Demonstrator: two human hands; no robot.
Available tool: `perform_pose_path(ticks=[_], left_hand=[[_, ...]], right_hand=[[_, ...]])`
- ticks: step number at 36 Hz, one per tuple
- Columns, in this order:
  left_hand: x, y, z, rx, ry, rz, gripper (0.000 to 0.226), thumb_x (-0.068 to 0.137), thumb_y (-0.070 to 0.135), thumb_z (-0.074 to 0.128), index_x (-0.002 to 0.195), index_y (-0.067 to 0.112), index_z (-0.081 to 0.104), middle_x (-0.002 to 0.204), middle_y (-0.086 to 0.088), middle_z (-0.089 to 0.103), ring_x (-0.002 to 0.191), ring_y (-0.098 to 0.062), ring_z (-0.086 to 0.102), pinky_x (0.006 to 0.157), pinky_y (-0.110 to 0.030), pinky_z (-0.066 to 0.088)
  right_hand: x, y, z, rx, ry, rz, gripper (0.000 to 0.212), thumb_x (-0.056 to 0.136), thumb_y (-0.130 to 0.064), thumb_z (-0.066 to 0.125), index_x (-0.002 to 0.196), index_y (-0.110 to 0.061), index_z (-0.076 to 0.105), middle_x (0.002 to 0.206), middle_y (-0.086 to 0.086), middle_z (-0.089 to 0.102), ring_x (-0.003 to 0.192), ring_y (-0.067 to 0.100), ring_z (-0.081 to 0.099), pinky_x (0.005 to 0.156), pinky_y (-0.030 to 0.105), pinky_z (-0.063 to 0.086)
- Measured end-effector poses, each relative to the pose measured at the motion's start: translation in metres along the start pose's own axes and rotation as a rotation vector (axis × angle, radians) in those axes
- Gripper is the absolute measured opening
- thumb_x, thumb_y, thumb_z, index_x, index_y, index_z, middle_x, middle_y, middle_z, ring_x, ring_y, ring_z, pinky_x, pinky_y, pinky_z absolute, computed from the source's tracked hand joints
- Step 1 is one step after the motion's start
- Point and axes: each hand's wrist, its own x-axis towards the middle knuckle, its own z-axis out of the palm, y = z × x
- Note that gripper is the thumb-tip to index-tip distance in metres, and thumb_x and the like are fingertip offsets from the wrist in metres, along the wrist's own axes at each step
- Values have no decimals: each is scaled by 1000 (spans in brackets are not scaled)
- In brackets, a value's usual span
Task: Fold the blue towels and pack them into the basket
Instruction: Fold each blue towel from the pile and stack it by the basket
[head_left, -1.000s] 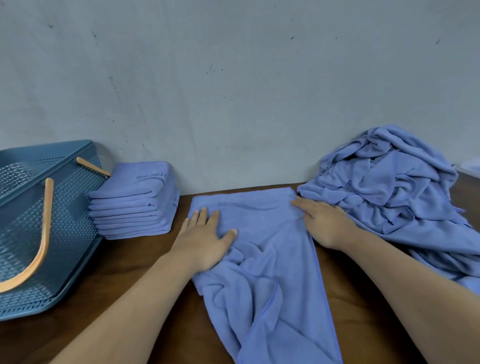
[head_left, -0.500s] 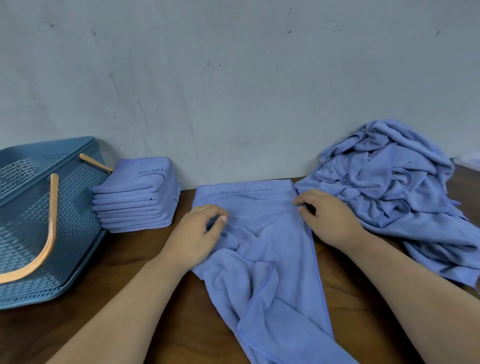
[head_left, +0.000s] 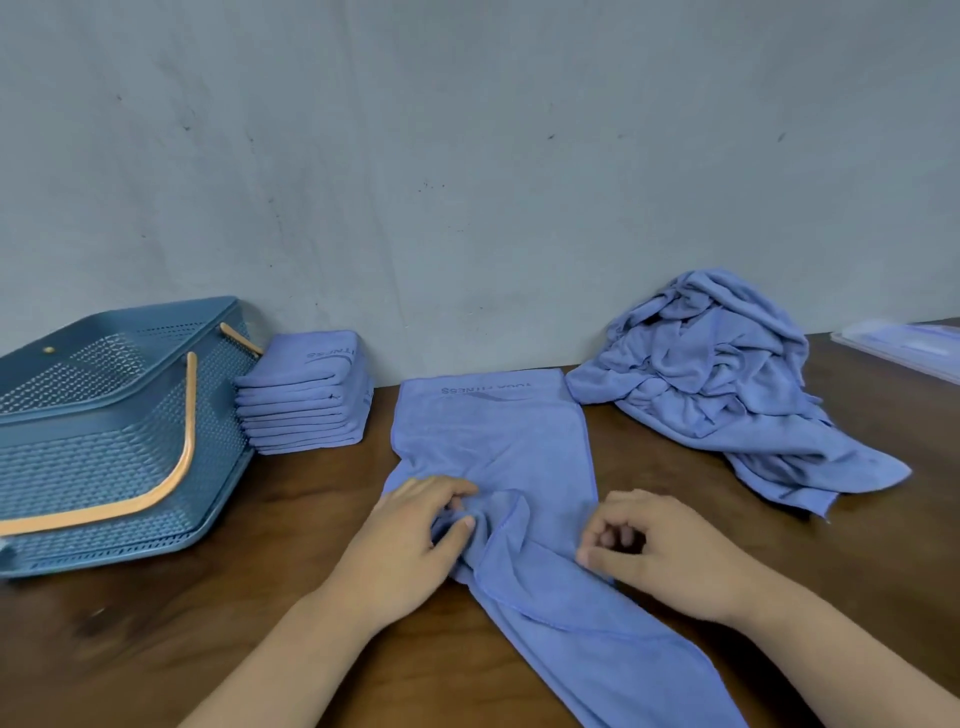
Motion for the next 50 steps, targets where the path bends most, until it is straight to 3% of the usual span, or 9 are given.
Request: perform_pose_path(ticks=[10,18,23,28,33,38,42,47,50], left_hand=[[-3,5,-19,-111,-262,2,87,83,14,59,156,56,36,81,0,55,78,-11,54,80,-9,38],[-2,11,-17,-41,-261,88,34,86,26,68,111,49,68,99,15,57,103,-7,54,101,-27,39],[-5,24,-19,-130,-296,173,70,92,17,71,146,56,50,159,35,32,155,3,22,125,-29,20],[-6,33,-21,-267,-353,170,25,95,12,66,105,34,72,147,27,56,151,2,34,127,-39,18],[-3,28,-36,-571,-124,-48,18,108,27,57,95,15,60,80,-2,60,80,-13,54,79,-37,42],[3,22,-50,-750,161,-185,24,111,26,55,97,6,58,88,-12,67,85,-14,61,81,-36,47],[6,13,-52,-746,281,-269,22,110,24,55,90,18,61,87,-9,67,84,-12,62,79,-37,48],[7,3,-57,-745,446,-326,24,110,33,57,88,26,63,85,-1,66,82,-13,58,79,-42,43],[7,-4,-56,-697,382,-365,24,108,41,56,96,23,65,94,-6,70,86,-14,61,83,-42,47]], right_hand=[[-16,-15,-4,64,-85,1,8,86,-43,87,86,-38,80,87,-11,69,91,13,60,88,30,52],[-17,-15,-3,104,-57,2,11,97,-29,77,86,-30,72,87,-12,64,80,6,56,78,26,49],[-19,-22,-9,310,-34,36,14,106,-29,64,95,-21,64,73,-8,56,67,10,44,68,30,37],[-17,-22,-9,327,-15,51,11,105,-31,66,98,-22,68,62,4,44,58,23,30,58,45,26],[-16,-24,-16,419,14,101,14,98,-35,75,96,-21,74,60,0,52,55,15,38,60,32,31],[-24,-23,-34,517,-353,192,40,88,-39,88,117,-17,73,105,16,79,94,34,75,84,45,54],[-28,-20,-38,473,-490,153,22,90,-15,85,111,-11,78,112,12,78,106,28,74,91,37,57],[-22,-17,-35,515,-175,168,9,93,-16,80,98,-9,77,101,20,74,88,22,64,80,35,51],[-14,-23,-27,808,77,204,27,98,-15,70,109,7,59,115,26,71,104,39,70,99,51,53]])
